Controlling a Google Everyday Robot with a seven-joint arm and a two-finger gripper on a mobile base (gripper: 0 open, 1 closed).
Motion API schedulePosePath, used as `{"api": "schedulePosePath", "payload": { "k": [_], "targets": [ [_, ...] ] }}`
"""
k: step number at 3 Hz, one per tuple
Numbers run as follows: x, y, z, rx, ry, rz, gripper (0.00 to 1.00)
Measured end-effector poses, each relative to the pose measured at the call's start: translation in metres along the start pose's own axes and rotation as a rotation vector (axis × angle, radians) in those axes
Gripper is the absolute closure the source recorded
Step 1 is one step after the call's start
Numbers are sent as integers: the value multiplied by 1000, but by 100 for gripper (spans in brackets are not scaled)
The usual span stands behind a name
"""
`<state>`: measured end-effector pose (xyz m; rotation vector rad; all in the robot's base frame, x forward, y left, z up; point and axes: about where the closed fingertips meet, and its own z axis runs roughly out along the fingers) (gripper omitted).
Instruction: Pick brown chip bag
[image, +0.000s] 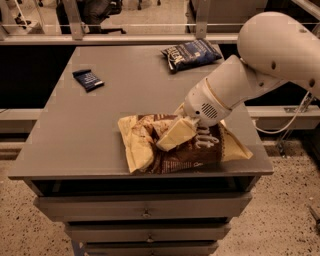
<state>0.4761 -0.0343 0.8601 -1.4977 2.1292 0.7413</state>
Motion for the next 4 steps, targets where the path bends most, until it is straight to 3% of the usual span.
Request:
{"api": "schedulePosePath", "payload": {
  "k": [1,4],
  "targets": [
    [-1,0,-1,0,0,0,85],
    [-9,2,-7,7,-12,-23,14]
  ]
}}
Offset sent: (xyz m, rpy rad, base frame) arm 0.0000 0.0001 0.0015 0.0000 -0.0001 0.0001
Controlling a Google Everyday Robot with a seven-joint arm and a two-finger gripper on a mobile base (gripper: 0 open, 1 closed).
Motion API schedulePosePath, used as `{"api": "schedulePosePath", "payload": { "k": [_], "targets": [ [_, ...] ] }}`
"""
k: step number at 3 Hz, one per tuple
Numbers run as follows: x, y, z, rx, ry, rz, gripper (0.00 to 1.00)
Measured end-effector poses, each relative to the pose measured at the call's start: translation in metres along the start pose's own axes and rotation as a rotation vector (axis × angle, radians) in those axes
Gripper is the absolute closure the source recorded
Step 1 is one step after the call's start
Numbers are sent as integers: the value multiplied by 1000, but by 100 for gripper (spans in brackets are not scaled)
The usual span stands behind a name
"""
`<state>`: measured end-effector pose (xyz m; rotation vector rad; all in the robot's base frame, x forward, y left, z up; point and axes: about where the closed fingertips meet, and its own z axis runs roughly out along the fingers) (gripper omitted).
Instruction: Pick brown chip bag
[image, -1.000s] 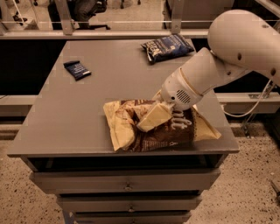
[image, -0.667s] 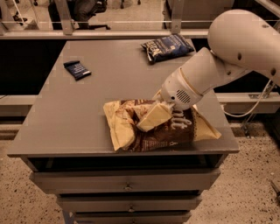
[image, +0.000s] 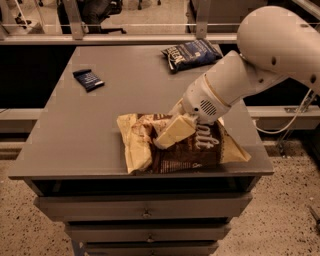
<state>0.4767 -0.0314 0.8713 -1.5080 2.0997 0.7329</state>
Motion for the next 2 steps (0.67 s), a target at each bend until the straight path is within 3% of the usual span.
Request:
{"api": "schedulePosePath", "payload": {
  "k": [1,2],
  "targets": [
    [-24,6,-17,19,-10,-44,0],
    [-25,6,-18,19,-11,-45,0]
  ]
}}
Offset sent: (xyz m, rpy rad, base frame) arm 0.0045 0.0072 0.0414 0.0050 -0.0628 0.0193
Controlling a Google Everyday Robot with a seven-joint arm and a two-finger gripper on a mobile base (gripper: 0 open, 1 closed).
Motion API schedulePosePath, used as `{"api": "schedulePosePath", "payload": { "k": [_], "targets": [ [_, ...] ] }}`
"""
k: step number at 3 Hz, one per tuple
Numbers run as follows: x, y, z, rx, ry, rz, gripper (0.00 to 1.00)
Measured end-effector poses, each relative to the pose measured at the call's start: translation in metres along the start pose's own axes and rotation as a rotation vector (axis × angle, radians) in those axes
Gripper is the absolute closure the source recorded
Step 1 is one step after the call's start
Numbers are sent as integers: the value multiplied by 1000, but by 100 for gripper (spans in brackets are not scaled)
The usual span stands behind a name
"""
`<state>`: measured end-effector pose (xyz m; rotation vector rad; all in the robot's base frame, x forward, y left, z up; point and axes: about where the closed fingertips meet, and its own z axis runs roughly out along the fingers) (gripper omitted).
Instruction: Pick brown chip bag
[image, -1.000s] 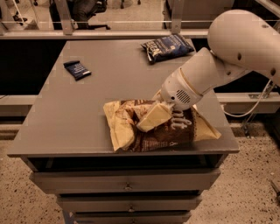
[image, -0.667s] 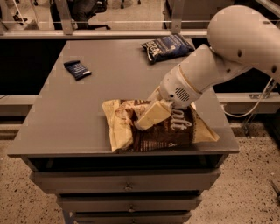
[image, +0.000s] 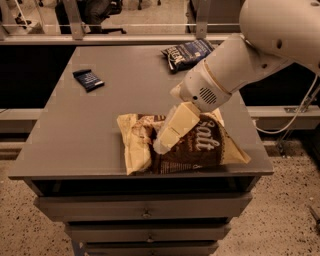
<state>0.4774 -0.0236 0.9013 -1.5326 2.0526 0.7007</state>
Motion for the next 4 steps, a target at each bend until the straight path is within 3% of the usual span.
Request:
{"api": "schedulePosePath", "payload": {
  "k": [1,4],
  "targets": [
    [8,-2,8,-8,8,-3,18],
    [10,-10,11,2,-10,-13,88]
  ]
}}
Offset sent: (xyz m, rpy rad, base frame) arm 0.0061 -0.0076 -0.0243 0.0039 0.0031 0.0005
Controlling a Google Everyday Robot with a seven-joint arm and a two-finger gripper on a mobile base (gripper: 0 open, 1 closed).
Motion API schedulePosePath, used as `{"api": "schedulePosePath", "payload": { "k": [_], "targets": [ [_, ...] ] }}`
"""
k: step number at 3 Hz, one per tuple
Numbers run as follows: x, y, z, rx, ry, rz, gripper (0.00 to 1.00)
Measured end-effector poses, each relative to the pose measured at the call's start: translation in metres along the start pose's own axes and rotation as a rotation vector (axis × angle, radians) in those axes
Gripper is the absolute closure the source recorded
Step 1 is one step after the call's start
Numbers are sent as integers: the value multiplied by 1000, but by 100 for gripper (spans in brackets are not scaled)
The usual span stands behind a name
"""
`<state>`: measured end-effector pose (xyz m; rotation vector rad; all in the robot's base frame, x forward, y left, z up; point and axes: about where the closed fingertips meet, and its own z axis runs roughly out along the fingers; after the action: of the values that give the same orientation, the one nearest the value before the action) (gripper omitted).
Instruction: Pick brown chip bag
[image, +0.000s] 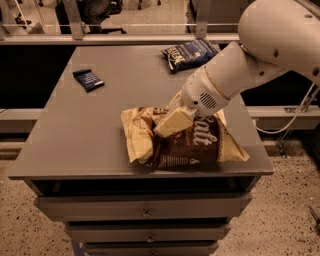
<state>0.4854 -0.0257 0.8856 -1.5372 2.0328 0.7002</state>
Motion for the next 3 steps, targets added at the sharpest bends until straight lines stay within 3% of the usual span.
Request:
{"api": "schedulePosePath", "payload": {
  "k": [1,3],
  "targets": [
    [-13,-6,-1,1,-17,-18,100],
    [-81,-33,-27,22,-127,-116,100]
  ]
}}
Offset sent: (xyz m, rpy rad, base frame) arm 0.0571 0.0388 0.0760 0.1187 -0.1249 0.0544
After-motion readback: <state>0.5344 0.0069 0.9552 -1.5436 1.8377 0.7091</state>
